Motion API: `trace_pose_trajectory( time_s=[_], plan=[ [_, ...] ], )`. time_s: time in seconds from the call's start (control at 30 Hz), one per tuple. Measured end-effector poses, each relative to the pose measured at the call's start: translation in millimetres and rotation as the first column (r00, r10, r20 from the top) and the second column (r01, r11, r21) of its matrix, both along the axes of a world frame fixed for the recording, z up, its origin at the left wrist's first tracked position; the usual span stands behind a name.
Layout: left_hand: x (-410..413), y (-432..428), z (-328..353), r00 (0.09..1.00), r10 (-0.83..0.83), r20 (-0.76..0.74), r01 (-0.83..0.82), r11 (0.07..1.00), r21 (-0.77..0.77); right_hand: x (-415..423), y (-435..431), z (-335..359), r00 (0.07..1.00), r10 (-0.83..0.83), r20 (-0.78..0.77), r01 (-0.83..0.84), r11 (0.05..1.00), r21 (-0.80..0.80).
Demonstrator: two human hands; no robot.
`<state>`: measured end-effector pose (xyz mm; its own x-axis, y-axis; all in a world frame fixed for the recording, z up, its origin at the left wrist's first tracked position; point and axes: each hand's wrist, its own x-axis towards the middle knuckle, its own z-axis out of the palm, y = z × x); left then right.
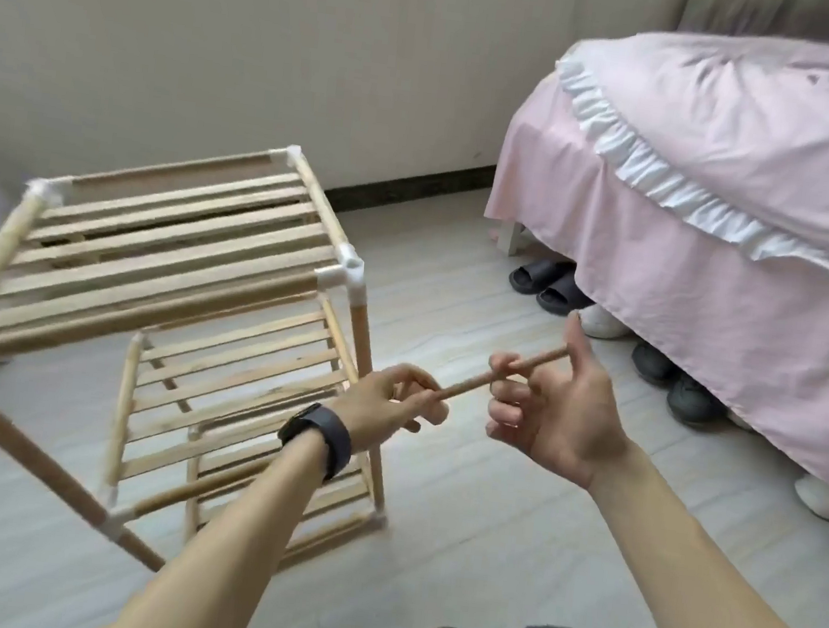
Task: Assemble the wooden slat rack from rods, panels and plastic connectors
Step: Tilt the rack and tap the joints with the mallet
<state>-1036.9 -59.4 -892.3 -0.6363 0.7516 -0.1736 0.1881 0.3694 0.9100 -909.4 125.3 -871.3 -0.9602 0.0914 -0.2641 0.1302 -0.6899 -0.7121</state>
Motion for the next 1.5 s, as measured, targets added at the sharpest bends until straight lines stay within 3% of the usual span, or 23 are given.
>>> trace_pose_trajectory(
  time_s=[0.1, 0.17, 0.23, 0.27, 0.33, 0.4, 0.43, 0.5, 0.57, 0.67, 0.77, 0.8, 0.87, 0.93, 1.03, 1.07, 1.17, 1.2, 1.23, 1.3, 1.33, 1.43, 1.5],
  plan=[
    [12, -22, 49, 1.0, 0.004, -0.009, -0.003, 0.997, 0.076, -14, -23, 52, 0.975, -0.125, -0.182, 0.181, 0.925, 0.335],
    [22, -38, 77, 0.996, 0.029, -0.082, -0.019, 0.993, 0.112, -25, -45, 77, 0.943, -0.126, -0.309, 0.305, 0.702, 0.644],
    [29, -58, 101, 0.956, 0.099, -0.276, -0.068, 0.99, 0.121, -36, -65, 97, 0.911, -0.084, -0.403, 0.393, 0.468, 0.792],
    [29, -68, 110, 0.896, 0.151, -0.418, -0.107, 0.986, 0.126, -40, -72, 107, 0.885, -0.07, -0.46, 0.453, 0.361, 0.815],
    [23, -90, 122, 0.653, 0.306, -0.692, -0.251, 0.95, 0.184, -50, -82, 127, 0.788, -0.072, -0.611, 0.615, 0.106, 0.781],
    [7, -106, 130, 0.406, 0.43, -0.806, -0.43, 0.869, 0.247, -62, -87, 149, 0.69, -0.042, -0.723, 0.717, -0.097, 0.69],
    [-3, -111, 132, 0.355, 0.41, -0.84, -0.532, 0.828, 0.179, -69, -90, 159, 0.69, -0.001, -0.724, 0.714, -0.158, 0.682],
    [-24, -116, 129, 0.432, 0.236, -0.87, -0.649, 0.752, -0.118, -82, -97, 168, 0.787, 0.089, -0.611, 0.609, -0.267, 0.747],
    [-36, -115, 120, 0.54, 0.167, -0.825, -0.657, 0.696, -0.289, -92, -101, 171, 0.858, 0.134, -0.495, 0.507, -0.369, 0.779],
    [-45, -110, 103, 0.522, 0.177, -0.834, -0.691, 0.662, -0.292, -108, -95, 183, 0.794, 0.129, -0.595, 0.599, -0.337, 0.727],
    [-51, -108, 95, 0.472, 0.171, -0.865, -0.704, 0.663, -0.254, -117, -92, 185, 0.568, 0.02, -0.822, 0.804, -0.225, 0.55],
    [-53, -109, 95, 0.465, 0.17, -0.869, -0.705, 0.664, -0.248, -119, -93, 175, 0.571, 0.003, -0.821, 0.8, -0.226, 0.556],
    [-54, -109, 94, 0.449, 0.174, -0.877, -0.715, 0.659, -0.235, -121, -103, 153, 0.765, 0.098, -0.637, 0.639, -0.246, 0.729],
    [-53, -108, 94, 0.432, 0.18, -0.883, -0.721, 0.658, -0.219, -128, -102, 154, 0.834, 0.151, -0.531, 0.552, -0.254, 0.794],
    [-52, -108, 95, 0.415, 0.188, -0.89, -0.724, 0.661, -0.198, -136, -98, 174, 0.616, 0.063, -0.786, 0.779, -0.197, 0.595],
    [-53, -108, 94, 0.412, 0.188, -0.892, -0.724, 0.662, -0.195, -135, -98, 170, 0.59, 0.03, -0.807, 0.797, -0.179, 0.577],
    [-51, -109, 94, 0.404, 0.195, -0.894, -0.73, 0.658, -0.186, -130, -104, 146, 0.827, 0.157, -0.54, 0.562, -0.238, 0.792],
    [-50, -109, 95, 0.401, 0.193, -0.896, -0.73, 0.658, -0.185, -131, -104, 146, 0.831, 0.169, -0.529, 0.556, -0.244, 0.795],
    [-49, -109, 95, 0.396, 0.193, -0.898, -0.731, 0.658, -0.18, -135, -102, 152, 0.783, 0.146, -0.605, 0.622, -0.225, 0.75],
    [-49, -109, 96, 0.404, 0.196, -0.894, -0.728, 0.66, -0.185, -137, -98, 159, 0.589, 0.053, -0.806, 0.801, -0.169, 0.574],
    [-49, -110, 96, 0.403, 0.193, -0.895, -0.728, 0.66, -0.185, -135, -97, 156, 0.574, 0.027, -0.819, 0.811, -0.162, 0.563],
    [-48, -110, 97, 0.415, 0.197, -0.888, -0.726, 0.66, -0.193, -124, -101, 133, 0.842, 0.129, -0.524, 0.539, -0.161, 0.827],
    [-48, -110, 97, 0.415, 0.191, -0.89, -0.724, 0.661, -0.196, -118, -96, 136, 0.872, 0.083, -0.483, 0.488, -0.046, 0.872]
  ],
)
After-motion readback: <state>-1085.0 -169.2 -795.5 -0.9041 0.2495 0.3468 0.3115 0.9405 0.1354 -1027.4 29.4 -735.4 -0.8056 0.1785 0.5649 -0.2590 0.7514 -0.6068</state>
